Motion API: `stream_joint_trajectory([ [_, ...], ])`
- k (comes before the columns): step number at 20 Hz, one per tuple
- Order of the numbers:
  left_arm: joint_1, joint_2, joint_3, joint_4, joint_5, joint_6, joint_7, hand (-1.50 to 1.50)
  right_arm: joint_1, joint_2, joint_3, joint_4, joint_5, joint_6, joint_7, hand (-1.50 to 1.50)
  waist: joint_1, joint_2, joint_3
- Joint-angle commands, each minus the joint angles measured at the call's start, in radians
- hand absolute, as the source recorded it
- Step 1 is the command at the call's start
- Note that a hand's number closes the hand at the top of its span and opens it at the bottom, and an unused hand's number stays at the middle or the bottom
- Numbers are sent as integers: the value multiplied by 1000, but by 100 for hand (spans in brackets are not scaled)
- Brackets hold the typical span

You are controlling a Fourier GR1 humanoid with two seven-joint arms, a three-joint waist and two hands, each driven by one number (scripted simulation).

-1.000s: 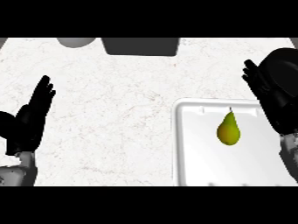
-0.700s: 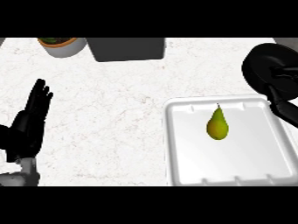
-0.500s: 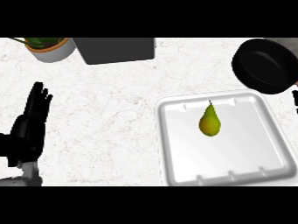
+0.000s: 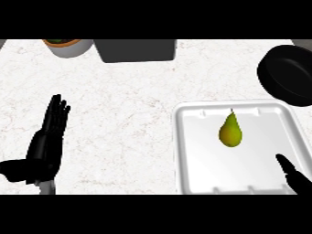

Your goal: Pick the pear from the tray and place it in the pot

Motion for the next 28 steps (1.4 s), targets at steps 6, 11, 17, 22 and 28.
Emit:
stream_joint_trajectory([
  [6, -19, -14, -13, 62, 9, -40, -63, 0, 265, -66, 137, -74, 336, 132, 373, -150, 47, 21, -6],
  [11, -60, -39, -45, 65, -19, -23, -59, 0, 258, -76, 198, -111, 513, 300, 676, -150, 66, 26, -5],
  [17, -21, -27, -34, 48, -13, -33, -48, 0, -37, 2, 245, -145, 678, 559, 1061, -150, 66, 14, 0],
  [22, -48, -31, -24, 26, -16, -23, -3, 0, -249, 100, 279, 39, 748, 635, 1165, -150, 58, 11, 2],
  [28, -81, -3, 16, 26, -4, -48, 29, 0, -344, 144, 230, 175, 701, 704, 1214, -150, 50, 10, 2],
])
